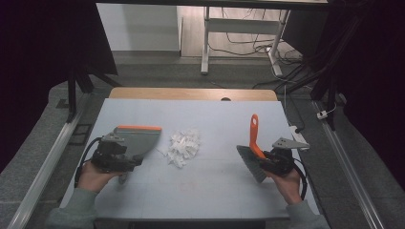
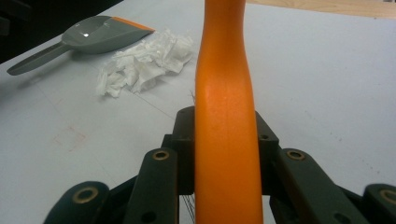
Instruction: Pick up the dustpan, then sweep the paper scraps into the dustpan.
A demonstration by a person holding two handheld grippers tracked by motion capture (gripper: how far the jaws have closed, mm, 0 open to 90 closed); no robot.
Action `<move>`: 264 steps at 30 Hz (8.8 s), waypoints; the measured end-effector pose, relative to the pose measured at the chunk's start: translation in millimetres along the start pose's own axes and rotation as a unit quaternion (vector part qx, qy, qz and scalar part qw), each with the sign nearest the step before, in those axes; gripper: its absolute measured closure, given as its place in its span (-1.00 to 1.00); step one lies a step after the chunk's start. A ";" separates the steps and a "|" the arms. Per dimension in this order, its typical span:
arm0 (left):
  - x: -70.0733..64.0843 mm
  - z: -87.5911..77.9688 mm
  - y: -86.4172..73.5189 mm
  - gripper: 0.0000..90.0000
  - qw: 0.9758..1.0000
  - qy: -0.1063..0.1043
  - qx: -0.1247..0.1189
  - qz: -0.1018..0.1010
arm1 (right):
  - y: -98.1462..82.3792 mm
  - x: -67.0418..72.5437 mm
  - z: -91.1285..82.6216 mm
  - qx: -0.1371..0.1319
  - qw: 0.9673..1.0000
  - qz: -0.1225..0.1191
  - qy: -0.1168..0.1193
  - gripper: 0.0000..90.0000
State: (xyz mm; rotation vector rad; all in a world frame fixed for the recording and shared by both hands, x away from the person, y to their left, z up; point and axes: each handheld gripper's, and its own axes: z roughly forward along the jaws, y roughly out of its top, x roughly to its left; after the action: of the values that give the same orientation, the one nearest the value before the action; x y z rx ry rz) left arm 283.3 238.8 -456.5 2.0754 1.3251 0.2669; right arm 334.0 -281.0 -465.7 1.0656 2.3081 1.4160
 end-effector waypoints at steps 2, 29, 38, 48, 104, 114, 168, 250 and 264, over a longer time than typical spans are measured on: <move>4.2 1.5 -2.7 -0.56 1.000 0.016 0.005 -0.011 | -0.1 0.2 -0.5 -0.001 1.000 0.000 -0.001 0.56; 26.2 54.0 -19.9 -0.62 0.990 0.071 0.057 -0.105 | -2.9 0.8 1.5 0.011 1.000 0.002 -0.008 0.56; 28.6 60.7 -21.1 -0.35 0.990 0.069 0.051 -0.114 | -3.2 0.1 1.6 0.010 1.000 0.002 -0.009 0.55; 31.6 67.8 -23.0 -0.04 0.990 0.070 0.046 -0.113 | -3.9 0.7 2.6 0.013 1.000 0.004 -0.009 0.55; 56.9 26.5 -33.5 0.37 0.993 0.040 -0.058 -0.093 | -3.6 -1.1 -1.7 0.005 1.000 0.008 -0.013 0.56; 59.4 16.7 -32.4 0.37 0.995 0.012 -0.072 -0.067 | -3.8 -1.3 -1.4 0.005 1.000 0.006 -0.013 0.56; 48.5 -29.0 -42.9 0.37 0.988 -0.093 -0.049 0.109 | 12.9 0.8 6.2 -0.025 1.000 0.007 -0.009 0.56; 40.3 -0.1 -72.5 0.36 0.981 -0.100 0.069 0.153 | 77.0 26.2 112.7 -0.005 1.000 0.000 0.003 0.56; 41.6 7.1 -70.7 0.36 0.981 -0.110 0.074 0.144 | 86.2 22.3 143.5 0.006 1.000 0.017 -0.006 0.56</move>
State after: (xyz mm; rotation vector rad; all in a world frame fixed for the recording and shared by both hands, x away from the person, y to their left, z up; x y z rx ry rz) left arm 254.3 291.4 -512.8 2.3470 0.9367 0.0594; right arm 434.6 -145.4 -461.7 1.1186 2.3040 1.4042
